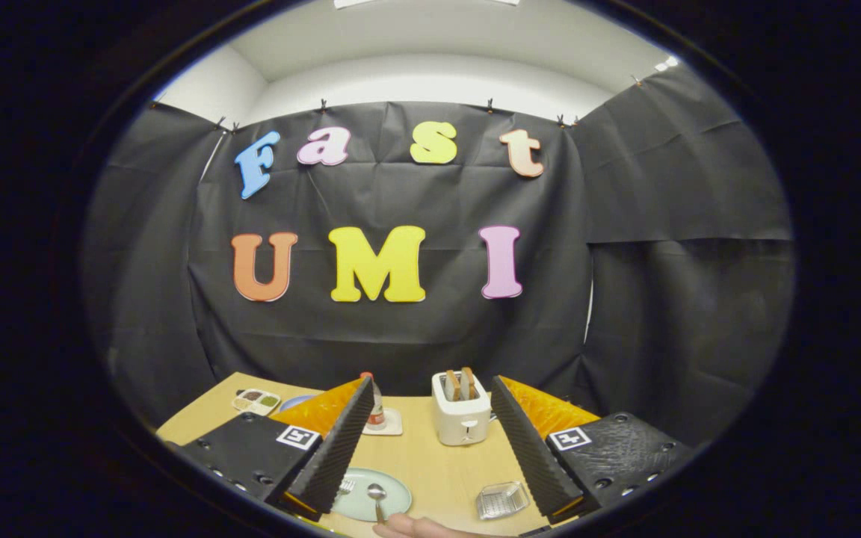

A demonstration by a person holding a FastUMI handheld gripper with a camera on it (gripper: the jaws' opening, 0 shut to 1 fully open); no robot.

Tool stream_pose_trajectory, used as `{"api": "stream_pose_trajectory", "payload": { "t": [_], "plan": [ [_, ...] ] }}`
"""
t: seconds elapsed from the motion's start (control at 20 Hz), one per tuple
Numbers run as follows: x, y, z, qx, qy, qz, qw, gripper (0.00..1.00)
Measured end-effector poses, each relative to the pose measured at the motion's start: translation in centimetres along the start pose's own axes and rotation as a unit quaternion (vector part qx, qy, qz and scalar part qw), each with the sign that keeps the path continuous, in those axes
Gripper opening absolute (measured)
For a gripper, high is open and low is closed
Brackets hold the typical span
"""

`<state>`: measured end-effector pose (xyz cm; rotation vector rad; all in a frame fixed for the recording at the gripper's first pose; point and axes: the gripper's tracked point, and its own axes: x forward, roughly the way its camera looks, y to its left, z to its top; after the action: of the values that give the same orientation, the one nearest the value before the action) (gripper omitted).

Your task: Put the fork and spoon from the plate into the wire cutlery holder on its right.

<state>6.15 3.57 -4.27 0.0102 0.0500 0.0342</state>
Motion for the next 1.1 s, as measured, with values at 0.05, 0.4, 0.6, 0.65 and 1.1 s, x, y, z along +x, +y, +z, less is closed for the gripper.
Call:
{"api": "stream_pose_trajectory", "payload": {
  "t": [0.05, 0.4, 0.6, 0.65, 1.1],
  "plan": [
    [0.6, 0.8, -1.5, -0.002, 0.008, 0.014, 1.0, 0.95],
    [4.9, 3.9, -19.5, -0.037, 0.21, 0.071, 0.974, 0.96],
    [5.5, 6.1, -25.9, -0.047, 0.28, 0.084, 0.955, 0.95],
    [5.5, 6.9, -27.4, -0.047, 0.298, 0.091, 0.949, 0.95],
    [6.6, 10.5, -36.6, -0.046, 0.406, 0.086, 0.909, 0.8]
  ]
}}
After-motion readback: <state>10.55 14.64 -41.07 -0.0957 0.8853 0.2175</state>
